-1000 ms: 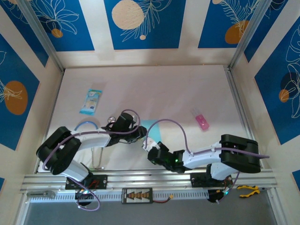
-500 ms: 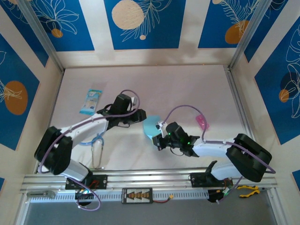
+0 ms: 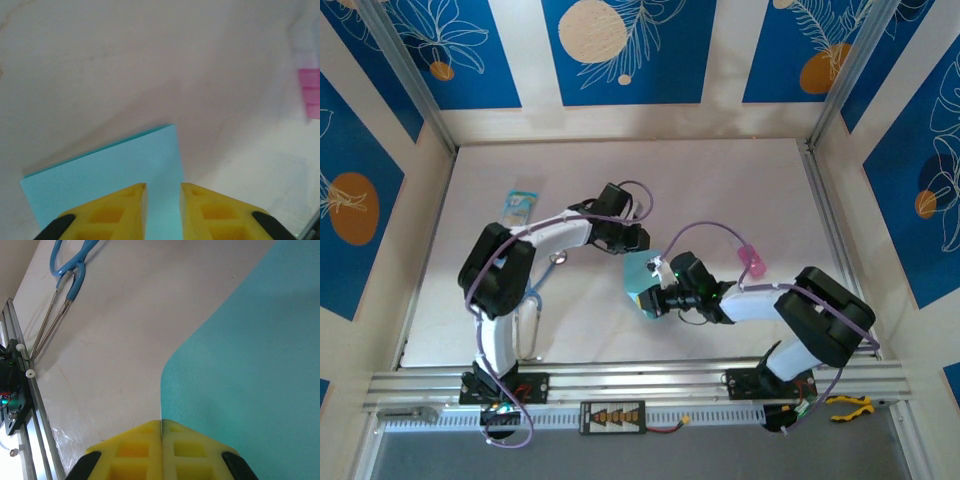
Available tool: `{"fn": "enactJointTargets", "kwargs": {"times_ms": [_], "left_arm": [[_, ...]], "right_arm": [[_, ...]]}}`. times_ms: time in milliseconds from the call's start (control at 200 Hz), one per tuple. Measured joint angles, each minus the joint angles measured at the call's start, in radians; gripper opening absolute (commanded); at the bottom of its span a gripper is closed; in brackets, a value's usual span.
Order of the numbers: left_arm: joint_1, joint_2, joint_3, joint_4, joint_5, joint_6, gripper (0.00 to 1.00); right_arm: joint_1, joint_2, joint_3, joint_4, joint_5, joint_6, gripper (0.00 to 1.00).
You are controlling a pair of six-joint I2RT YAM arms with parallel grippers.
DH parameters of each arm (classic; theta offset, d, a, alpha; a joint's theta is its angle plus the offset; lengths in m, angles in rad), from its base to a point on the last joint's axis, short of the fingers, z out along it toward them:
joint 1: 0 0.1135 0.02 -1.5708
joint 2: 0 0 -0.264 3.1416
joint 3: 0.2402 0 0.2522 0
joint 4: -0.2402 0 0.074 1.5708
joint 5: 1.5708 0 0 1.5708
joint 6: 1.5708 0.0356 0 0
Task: Fold a paper plane with a square sheet of paper (pick it up from the middle)
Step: Third fold the triangle at the center of the table.
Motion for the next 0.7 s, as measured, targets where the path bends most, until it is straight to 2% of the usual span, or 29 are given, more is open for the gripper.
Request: {"fn": "enactJointTargets", "kwargs": {"times_ms": [240, 700], "left_arm": [[0.000, 0.087, 0.012, -0.045, 0.000, 0.037, 0.18], [0.002, 0.089, 0.010, -0.040, 0.003, 0.041, 0.16]], "right_arm": [[-0.040, 0.035, 0.012, 0.014, -0.040, 0.010, 0.00], [-0.162, 0.072, 0.053, -0.039, -0.080, -0.014, 0.00]]}}
